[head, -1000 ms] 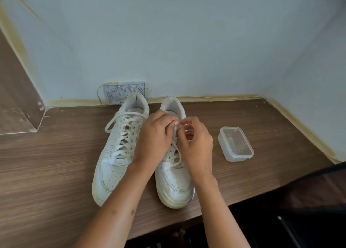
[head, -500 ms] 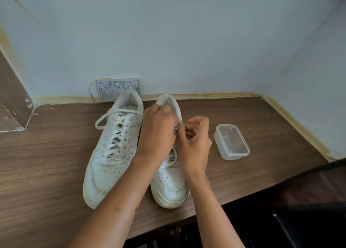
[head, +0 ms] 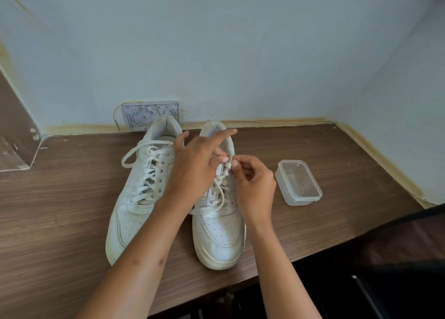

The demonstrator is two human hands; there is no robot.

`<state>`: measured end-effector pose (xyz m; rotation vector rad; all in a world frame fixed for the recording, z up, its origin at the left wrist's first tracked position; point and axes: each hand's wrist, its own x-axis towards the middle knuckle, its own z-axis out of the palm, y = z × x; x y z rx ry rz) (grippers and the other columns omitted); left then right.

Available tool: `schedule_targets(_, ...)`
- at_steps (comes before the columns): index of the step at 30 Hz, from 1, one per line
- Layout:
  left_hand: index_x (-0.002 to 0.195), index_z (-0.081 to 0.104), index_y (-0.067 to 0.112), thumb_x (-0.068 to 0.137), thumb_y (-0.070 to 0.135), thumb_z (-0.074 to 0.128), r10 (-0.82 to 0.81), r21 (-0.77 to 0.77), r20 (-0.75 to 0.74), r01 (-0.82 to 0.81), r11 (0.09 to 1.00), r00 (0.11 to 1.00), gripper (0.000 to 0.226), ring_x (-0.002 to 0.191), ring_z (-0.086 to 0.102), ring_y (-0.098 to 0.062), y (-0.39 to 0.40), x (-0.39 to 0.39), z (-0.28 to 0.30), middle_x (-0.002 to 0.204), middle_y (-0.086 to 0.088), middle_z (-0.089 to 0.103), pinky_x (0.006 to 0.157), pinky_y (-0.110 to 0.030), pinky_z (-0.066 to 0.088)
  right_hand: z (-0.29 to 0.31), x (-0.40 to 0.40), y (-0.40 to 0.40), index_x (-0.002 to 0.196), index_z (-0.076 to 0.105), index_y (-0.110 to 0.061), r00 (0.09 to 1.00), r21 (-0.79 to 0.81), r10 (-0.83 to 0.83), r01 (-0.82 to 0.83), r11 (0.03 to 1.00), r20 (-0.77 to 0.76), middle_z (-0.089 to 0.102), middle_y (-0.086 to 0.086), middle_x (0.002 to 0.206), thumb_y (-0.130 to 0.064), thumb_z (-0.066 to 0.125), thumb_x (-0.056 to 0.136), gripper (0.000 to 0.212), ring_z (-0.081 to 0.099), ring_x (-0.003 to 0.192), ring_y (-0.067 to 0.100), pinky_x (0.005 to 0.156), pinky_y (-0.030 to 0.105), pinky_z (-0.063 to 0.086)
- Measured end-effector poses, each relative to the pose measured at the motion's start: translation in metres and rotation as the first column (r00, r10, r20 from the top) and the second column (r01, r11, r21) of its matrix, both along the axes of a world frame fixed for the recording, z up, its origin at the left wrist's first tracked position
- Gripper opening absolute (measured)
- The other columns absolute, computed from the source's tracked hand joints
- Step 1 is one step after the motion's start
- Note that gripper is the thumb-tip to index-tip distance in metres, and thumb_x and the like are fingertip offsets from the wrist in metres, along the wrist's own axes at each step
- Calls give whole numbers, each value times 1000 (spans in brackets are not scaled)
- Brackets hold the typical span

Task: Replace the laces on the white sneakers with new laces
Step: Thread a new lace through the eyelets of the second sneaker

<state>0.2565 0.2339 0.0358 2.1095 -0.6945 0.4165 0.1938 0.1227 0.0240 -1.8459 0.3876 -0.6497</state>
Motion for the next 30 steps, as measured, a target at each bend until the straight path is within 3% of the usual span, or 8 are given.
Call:
schedule_targets(8, 122, 65, 32, 100, 15, 53, -47, 93, -4, 47, 995, 999, 31, 94, 64, -5, 25, 15, 0, 96, 17, 72, 115, -54, 21, 4, -5, -26, 86, 54, -19, 984, -349, -162, 128, 928, -69, 53, -1, 95, 12, 47, 87, 31, 49, 82, 5, 73, 19, 38)
schedule_targets(11, 111, 72, 28, 95, 3, 58, -98, 93, -14, 99, 991, 995, 33, 89, 61, -3, 30, 19, 0, 96, 14, 70, 117, -42, 20, 6, -15, -49, 86, 49, -15, 923, -457, -374, 297, 839, -86, 46, -1, 102, 13, 47, 86, 28, 44, 88, 18, 80, 26, 33)
schedule_targets(13, 108, 74, 24, 93, -3, 59, -148, 83, -3, 147, 986, 989, 34, 89, 61, -2, 33, 20, 2, 100, 9, 71, 109, -30, 33, 4, -19, -54, 90, 51, -15, 899, -534, -431, 328, 780, -77, 45, 2, 106, 8, 52, 90, 23, 38, 93, 20, 83, 33, 34)
schedule_targets(15, 108, 75, 21, 93, -1, 59, -194, 53, -46, 197, 979, 980, 31, 93, 61, -1, 36, 20, 5, 104, 7, 71, 91, -13, 43, 1, -16, -50, 105, 59, -12, 924, -576, -379, 288, 765, -42, 49, 8, 112, -3, 57, 95, 14, 36, 95, 19, 85, 38, 37)
schedule_targets(18, 109, 75, 21, 96, 6, 58, -213, 29, -104, 217, 976, 971, 26, 95, 63, -3, 38, 18, 7, 104, 9, 70, 82, -14, 47, -2, -6, -29, 121, 61, -24, 985, -656, -151, 56, 752, -89, 48, 1, 119, -26, 55, 100, 22, 36, 99, 18, 86, 29, 25)
schedule_targets(23, 111, 74, 22, 97, 12, 58, -195, 27, -162, 202, 979, 967, 24, 99, 64, -6, 40, 17, 9, 105, 9, 71, 87, -23, 50, -6, -1, -12, 94, 62, -21, 994, -609, -69, 4, 793, -83, 55, -8, 97, -18, 52, 99, 12, 34, 88, 16, 77, 28, 32)
schedule_targets(27, 112, 73, 24, 97, 14, 57, -185, 39, -191, 196, 980, 964, 24, 102, 63, -6, 41, 17, 11, 108, 9, 71, 90, -27, 50, 3, -10, -44, 82, 53, -19, 948, -497, -300, 212, 842, -103, 52, -6, 90, 5, 48, 88, 25, 41, 89, 20, 74, 25, 27)
schedule_targets(30, 112, 73, 24, 97, 14, 58, -183, 49, -192, 196, 979, 964, 24, 102, 63, -5, 41, 19, 9, 109, 10, 70, 90, -26, 50, 5, -21, -65, 90, 59, -13, 870, -511, -483, 372, 775, -99, 57, 4, 100, -3, 55, 93, 11, 40, 93, 20, 79, 38, 40)
